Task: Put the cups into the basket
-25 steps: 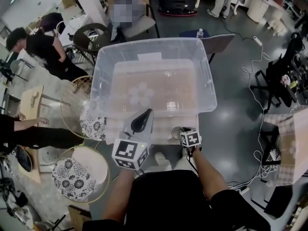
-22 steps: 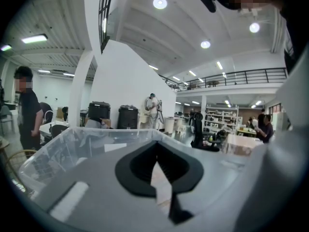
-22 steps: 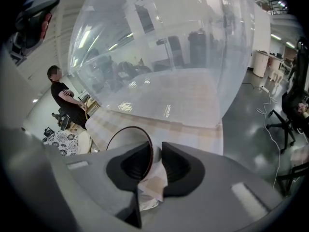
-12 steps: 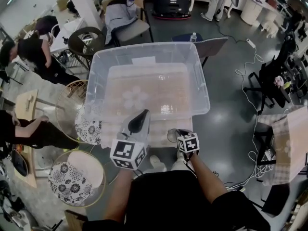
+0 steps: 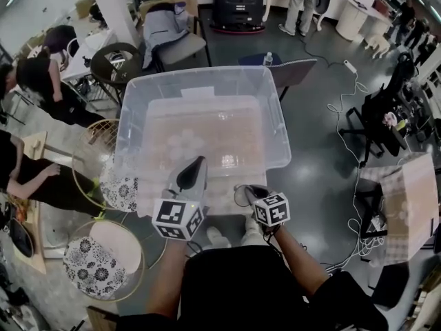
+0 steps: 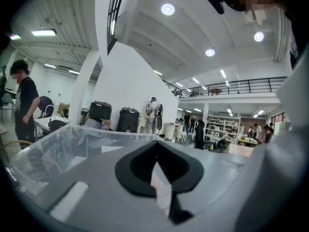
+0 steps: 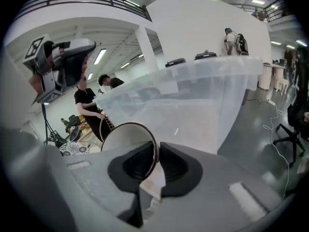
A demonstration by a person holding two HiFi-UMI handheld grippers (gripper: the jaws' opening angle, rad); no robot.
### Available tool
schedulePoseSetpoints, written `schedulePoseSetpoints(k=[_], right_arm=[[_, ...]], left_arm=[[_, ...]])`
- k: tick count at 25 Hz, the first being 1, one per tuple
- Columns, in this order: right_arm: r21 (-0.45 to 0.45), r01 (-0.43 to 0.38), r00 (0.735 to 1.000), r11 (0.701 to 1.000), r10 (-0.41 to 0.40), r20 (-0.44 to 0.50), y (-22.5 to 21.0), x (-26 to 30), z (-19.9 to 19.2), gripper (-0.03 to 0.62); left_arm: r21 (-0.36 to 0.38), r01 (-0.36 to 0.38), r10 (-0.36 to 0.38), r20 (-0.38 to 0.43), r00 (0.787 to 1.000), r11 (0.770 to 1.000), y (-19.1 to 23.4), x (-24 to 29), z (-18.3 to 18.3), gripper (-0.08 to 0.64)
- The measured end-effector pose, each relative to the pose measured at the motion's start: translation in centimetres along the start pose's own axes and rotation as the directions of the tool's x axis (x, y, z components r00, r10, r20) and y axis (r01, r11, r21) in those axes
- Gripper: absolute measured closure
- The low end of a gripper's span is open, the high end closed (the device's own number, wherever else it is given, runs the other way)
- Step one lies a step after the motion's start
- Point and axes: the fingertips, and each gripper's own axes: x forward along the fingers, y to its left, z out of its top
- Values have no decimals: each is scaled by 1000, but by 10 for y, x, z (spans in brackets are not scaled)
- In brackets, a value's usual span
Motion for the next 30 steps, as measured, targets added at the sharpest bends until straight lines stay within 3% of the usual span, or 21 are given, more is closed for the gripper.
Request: schedulePoseSetpoints(k=[11,18,30], right_arm=[[-79,-101,988,992,109,109,35,-64,76,548],[-115,-140,965,983,161,205,48,-91,138,548],[-204,-151,942,967,204,268,38,-66,229,546]], left_arm=[[0,-29,29,-5,1000,1000,0,9,-2,555],[-60,-26,27,29,999,998,-5,11,6,555],[-50,-95,97,33,995,994,7,20,13,555]])
